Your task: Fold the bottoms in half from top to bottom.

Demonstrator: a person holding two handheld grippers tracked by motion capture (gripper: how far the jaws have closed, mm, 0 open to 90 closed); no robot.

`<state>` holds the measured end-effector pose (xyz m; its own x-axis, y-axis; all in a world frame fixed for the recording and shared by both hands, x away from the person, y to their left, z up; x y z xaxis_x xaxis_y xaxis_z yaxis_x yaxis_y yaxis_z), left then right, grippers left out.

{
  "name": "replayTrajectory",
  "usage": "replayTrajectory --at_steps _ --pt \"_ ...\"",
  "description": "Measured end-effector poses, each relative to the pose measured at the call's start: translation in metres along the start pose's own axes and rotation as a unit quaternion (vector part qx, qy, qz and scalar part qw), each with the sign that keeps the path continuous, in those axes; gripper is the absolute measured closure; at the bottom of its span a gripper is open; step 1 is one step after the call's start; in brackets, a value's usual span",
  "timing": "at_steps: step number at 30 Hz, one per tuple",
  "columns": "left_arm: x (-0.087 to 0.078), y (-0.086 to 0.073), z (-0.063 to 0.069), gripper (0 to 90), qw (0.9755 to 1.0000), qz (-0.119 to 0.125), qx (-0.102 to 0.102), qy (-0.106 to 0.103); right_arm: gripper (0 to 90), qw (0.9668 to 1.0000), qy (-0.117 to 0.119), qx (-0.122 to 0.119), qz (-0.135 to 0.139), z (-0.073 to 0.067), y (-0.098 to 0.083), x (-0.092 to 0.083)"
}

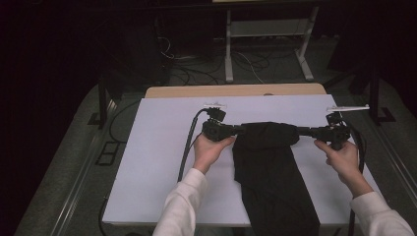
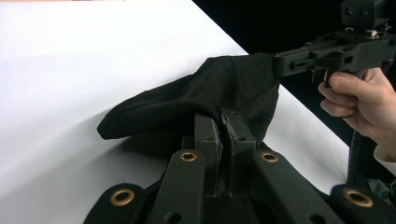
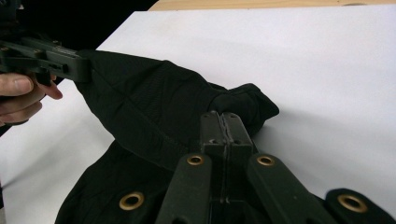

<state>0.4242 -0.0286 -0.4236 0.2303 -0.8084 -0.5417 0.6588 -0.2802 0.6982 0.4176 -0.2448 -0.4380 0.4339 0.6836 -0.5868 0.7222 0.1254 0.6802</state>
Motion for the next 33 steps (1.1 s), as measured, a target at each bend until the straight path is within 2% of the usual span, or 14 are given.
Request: replayTrajectory --at_steps 5,8,16,22,33 --pt "-0.002 -0.005 0.004 84.5 1.0 0.0 -0.003 -0.004 88.4 1.0 0.003 -0.005 -0.002 -0.005 -0.006 -0.002" --pt "-0.003 -0.008 0.008 84.5 0.9998 0.003 -0.006 -0.017 88.4 0.9999 0.005 -0.01 -0.005 -0.01 -0.01 -0.002" --pt "-0.005 -0.019 0.019 84.5 0.9997 -0.008 0.007 -0.021 88.4 0.9996 0.004 -0.023 -0.013 -0.018 -0.021 -0.006" --pt "-0.008 -0.029 0.032 84.5 0.999 -0.015 0.022 -0.034 88.4 0.9997 0.009 -0.021 -0.011 -0.02 -0.028 -0.013" --pt "-0.007 -0.05 0.047 84.5 0.9979 -0.033 0.029 -0.048 88.3 0.9991 0.01 -0.033 -0.025 -0.027 -0.038 -0.015"
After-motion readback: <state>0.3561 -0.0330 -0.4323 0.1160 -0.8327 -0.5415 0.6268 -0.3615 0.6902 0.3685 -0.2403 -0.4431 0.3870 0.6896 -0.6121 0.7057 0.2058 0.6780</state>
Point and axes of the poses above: each handheld gripper's, and its own axes: x roughly forward along the jaws, y roughly out of its top, z roughly to its right, the point moved 10 cm from there along x, roughly forward along the jaws, and after that the axes turned 5 degrees about -z, right-handed, at the moved point
